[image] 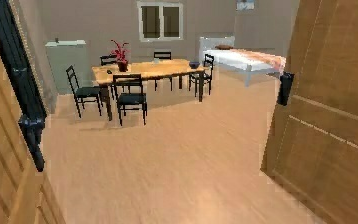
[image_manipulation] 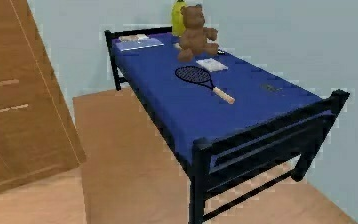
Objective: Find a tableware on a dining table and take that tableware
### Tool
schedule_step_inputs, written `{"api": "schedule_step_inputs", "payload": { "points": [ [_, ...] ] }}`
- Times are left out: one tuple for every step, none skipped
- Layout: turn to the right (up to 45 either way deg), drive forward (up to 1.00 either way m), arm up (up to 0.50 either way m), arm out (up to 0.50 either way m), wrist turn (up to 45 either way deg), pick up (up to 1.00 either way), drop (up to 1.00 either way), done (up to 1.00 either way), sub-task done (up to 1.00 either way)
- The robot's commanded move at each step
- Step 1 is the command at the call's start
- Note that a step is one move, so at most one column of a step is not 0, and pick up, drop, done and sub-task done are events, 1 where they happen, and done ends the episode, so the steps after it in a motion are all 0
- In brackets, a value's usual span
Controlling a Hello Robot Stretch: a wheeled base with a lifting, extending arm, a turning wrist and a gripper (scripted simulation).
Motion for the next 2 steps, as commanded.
{"api": "schedule_step_inputs", "payload": {
  "points": [
    [-15.0,0.00,0.00,0.00,0.0,0.00,0.00,0.00,0.00],
    [0.0,0.90,0.00,0.00,0.0,0.00,0.00,0.00,0.00]
  ]
}}
